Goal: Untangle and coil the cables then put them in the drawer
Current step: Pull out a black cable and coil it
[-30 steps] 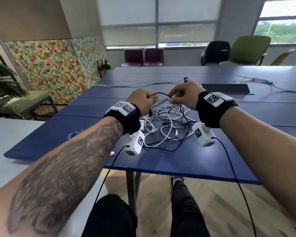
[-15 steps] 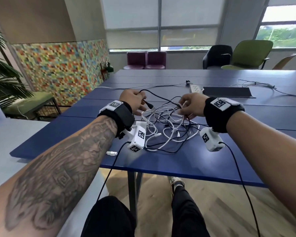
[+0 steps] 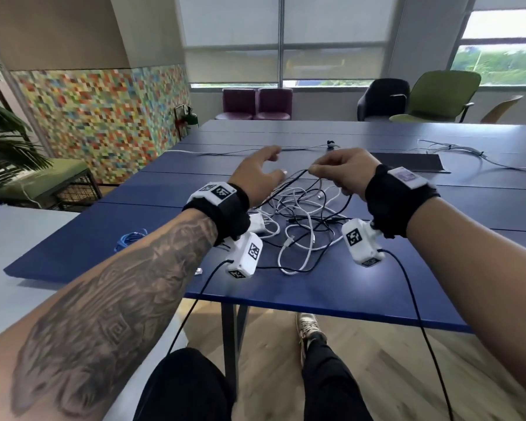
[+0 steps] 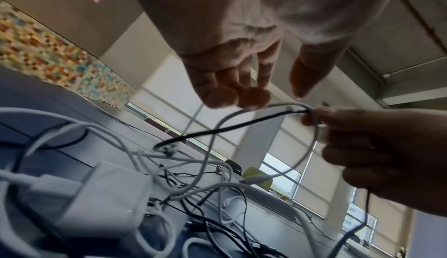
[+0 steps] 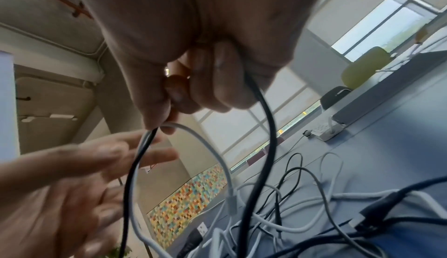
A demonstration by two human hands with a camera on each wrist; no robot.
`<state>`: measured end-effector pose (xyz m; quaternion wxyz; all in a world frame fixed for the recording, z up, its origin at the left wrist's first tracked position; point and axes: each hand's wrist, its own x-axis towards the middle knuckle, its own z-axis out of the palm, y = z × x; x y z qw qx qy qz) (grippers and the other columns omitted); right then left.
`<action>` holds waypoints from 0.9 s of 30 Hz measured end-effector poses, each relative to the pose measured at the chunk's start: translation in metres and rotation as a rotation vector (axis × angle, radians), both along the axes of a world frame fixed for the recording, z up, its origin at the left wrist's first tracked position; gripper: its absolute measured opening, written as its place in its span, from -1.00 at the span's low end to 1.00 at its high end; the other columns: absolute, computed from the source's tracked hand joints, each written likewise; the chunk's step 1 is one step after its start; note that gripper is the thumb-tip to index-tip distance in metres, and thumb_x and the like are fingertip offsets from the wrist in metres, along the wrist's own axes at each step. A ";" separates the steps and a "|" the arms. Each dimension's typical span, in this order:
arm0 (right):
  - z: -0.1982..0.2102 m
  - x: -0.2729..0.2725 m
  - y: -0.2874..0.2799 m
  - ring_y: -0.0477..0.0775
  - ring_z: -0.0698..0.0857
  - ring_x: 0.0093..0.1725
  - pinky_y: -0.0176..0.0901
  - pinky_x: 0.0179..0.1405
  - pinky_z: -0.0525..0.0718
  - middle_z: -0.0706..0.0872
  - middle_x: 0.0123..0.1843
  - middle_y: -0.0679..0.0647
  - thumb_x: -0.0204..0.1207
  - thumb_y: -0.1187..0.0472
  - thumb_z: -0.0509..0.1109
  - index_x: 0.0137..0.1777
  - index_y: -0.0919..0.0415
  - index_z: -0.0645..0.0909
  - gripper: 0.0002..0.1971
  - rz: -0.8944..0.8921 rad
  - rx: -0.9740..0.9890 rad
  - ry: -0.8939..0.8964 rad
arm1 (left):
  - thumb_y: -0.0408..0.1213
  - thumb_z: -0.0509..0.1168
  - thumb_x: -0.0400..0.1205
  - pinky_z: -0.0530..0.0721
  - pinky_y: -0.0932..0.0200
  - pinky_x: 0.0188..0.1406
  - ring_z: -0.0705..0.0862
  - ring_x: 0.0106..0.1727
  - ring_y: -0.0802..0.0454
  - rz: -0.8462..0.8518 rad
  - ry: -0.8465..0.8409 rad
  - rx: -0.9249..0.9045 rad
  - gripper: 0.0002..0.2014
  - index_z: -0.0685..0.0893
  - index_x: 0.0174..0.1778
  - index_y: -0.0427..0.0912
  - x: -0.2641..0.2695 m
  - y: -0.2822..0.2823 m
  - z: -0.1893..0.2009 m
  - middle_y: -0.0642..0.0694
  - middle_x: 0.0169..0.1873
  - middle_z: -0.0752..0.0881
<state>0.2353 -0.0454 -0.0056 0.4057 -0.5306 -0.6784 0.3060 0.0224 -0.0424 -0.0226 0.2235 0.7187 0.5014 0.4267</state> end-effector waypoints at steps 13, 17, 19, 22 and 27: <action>0.033 0.028 0.008 -0.11 0.31 -0.68 -0.38 -0.59 0.28 0.46 -0.43 0.00 0.72 0.17 0.24 -0.18 0.05 0.47 -0.80 -0.305 0.094 0.501 | -0.12 0.36 0.55 0.74 -0.08 -0.27 0.64 -0.43 -0.16 0.296 0.158 -0.095 -0.72 0.81 -0.24 -0.29 -0.052 0.019 -0.027 -0.26 -0.39 0.77; 0.053 0.036 0.005 -0.12 0.23 -0.70 -0.46 -0.61 0.20 0.47 -0.43 0.03 0.76 0.21 0.10 -0.14 0.05 0.36 -0.80 -0.295 0.130 0.765 | -0.18 0.34 0.63 0.72 0.00 0.00 0.76 -0.03 -0.24 0.428 0.339 -0.185 -0.77 0.82 -0.05 -0.27 -0.076 0.018 -0.033 -0.28 -0.05 0.81; 0.055 0.031 0.005 -0.11 0.22 -0.68 -0.45 -0.60 0.18 0.52 -0.42 0.04 0.75 0.22 0.08 -0.14 0.06 0.35 -0.80 -0.271 0.140 0.814 | -0.18 0.31 0.61 0.62 -0.04 0.27 0.66 0.22 -0.25 0.457 0.348 -0.121 -0.69 0.72 0.25 -0.16 -0.070 0.016 -0.032 -0.24 0.24 0.68; 0.060 0.018 0.008 -0.09 0.21 -0.68 -0.45 -0.61 0.17 0.55 -0.48 0.01 0.75 0.23 0.06 -0.19 0.05 0.31 -0.77 -0.213 0.132 0.889 | -0.07 0.20 0.51 0.49 -0.13 0.37 0.52 0.33 -0.19 0.323 0.352 0.113 -0.53 0.57 0.35 -0.06 -0.041 0.002 -0.026 -0.15 0.30 0.55; 0.078 -0.005 0.005 -0.07 0.22 -0.67 -0.40 -0.59 0.15 0.58 -0.51 0.02 0.73 0.24 0.07 -0.20 0.10 0.34 -0.77 -0.163 0.135 0.971 | 0.01 0.19 0.46 0.48 -0.06 0.21 0.56 0.16 -0.10 -0.028 0.682 0.330 -0.56 0.61 0.23 -0.04 0.014 -0.033 -0.028 -0.04 0.19 0.61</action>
